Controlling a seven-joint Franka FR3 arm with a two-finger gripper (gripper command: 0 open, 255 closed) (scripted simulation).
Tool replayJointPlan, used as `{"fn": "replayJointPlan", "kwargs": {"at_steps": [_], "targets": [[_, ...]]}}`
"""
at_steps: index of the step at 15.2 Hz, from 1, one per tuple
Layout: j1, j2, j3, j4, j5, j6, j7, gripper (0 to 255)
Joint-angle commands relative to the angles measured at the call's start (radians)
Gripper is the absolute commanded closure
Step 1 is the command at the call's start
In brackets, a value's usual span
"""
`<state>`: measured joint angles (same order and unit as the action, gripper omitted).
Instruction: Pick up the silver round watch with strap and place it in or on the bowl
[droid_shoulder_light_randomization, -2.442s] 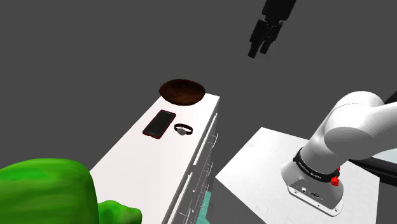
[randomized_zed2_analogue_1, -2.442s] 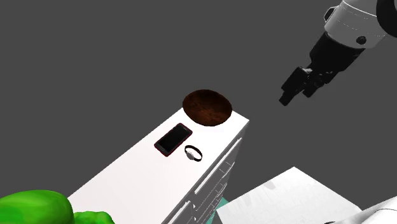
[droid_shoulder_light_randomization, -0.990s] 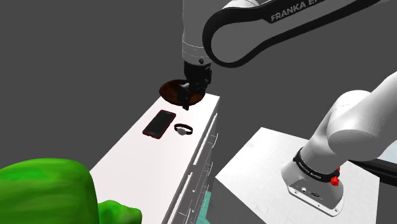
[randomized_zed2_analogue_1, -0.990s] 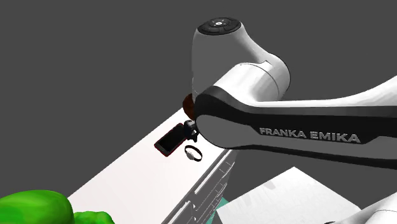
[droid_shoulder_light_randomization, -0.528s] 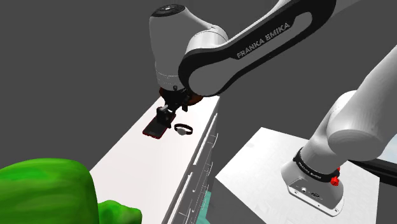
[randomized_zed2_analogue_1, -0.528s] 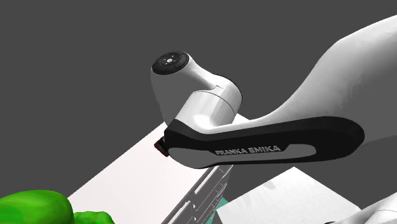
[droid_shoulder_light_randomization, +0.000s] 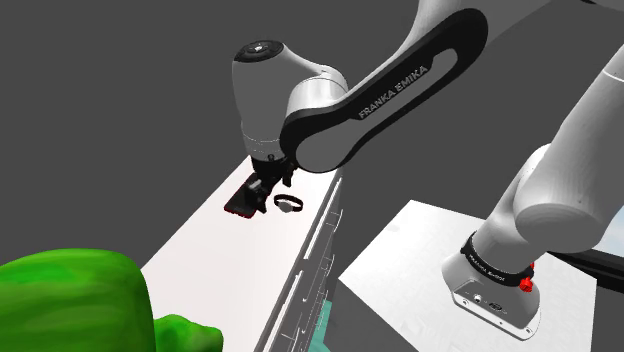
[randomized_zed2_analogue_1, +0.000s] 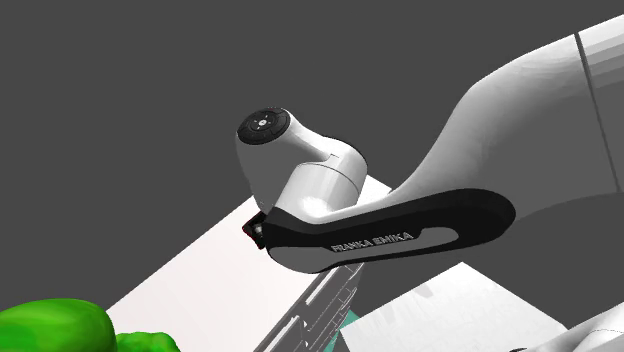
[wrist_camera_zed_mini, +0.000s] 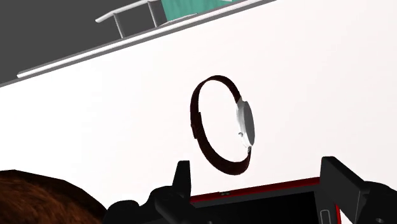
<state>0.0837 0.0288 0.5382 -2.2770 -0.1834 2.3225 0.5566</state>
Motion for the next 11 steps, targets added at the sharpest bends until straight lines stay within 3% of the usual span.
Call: {"fn": "replayJointPlan", "kwargs": {"at_steps": [1, 7, 8, 11], "targets": [[-0.001, 0.009, -0.002, -0.005, -0.009, 0.013, 0.004, 0], [-0.001, 0.009, -0.002, -0.005, -0.009, 0.013, 0.004, 0], [-0.001, 0.009, -0.002, -0.005, -0.009, 0.013, 0.004, 255], [-0.001, 0.009, -0.002, -0.005, -0.009, 0.013, 0.004, 255]]}}
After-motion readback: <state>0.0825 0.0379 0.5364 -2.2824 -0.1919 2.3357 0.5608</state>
